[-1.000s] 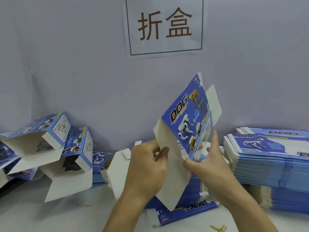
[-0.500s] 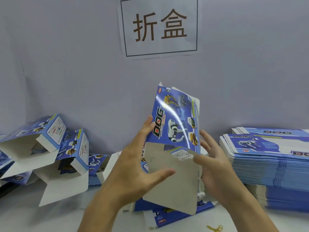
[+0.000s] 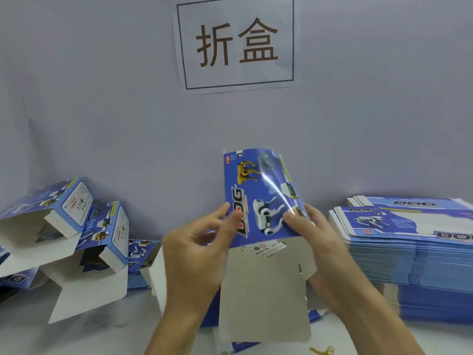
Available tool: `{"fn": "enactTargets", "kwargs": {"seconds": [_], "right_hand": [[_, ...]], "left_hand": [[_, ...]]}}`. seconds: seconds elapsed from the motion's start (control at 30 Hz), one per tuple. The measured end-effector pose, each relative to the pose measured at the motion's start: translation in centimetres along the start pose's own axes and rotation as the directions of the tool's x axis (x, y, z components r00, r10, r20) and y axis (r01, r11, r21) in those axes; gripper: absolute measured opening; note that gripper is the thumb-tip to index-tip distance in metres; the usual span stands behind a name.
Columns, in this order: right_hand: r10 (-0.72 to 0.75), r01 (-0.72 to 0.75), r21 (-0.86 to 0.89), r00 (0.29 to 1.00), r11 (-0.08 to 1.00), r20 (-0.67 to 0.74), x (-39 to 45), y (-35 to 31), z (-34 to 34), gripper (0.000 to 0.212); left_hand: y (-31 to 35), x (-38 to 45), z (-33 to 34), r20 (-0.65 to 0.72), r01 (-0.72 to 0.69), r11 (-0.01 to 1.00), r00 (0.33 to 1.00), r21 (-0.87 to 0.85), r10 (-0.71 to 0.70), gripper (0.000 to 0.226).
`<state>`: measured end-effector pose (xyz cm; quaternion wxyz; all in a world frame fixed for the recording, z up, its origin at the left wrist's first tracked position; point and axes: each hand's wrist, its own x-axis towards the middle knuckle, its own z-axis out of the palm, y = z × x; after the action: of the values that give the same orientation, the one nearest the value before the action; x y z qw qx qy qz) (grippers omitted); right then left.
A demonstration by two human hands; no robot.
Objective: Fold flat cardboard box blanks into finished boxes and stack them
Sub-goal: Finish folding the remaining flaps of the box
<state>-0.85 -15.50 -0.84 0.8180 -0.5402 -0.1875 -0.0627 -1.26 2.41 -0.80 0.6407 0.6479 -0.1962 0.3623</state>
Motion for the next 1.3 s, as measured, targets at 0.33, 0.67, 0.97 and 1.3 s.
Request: {"fn": "enactTargets", "kwargs": {"seconds": [0.33,0.67,0.97,1.3], "right_hand": [[0.089,0.014,-0.377,0.963,0.926,0.255,-1.0,1.3,0.7,0.088],[-0.164,0.183,-0.387,0.983,0.904,0.083,-0.7,0.0,2.0,0.072],[-0.447,0.374,-0.550,0.895,0.746,0.003,-0.5,0.9,2.6,0.079],[-0.395,0.370,-0.375,0.919,0.850,0.011,-0.7,0.9,2.3,0.059]], "left_hand": [[1.5,2.3,-3.0,-0.059,0.388,0.845,0.897,-0.368,-0.438,0.082],[2.1,-0.1,0.7,0.151,0.265,0.945,0.959,-0.193,-0.239,0.083],[1.4,0.0,0.6,0.069,0.077,0.971,0.996,-0.227,-0.063,0.051],[0.4,-0.7,0.7,0.218,0.161,0.922,0.972,-0.353,-0.086,0.036]]}}
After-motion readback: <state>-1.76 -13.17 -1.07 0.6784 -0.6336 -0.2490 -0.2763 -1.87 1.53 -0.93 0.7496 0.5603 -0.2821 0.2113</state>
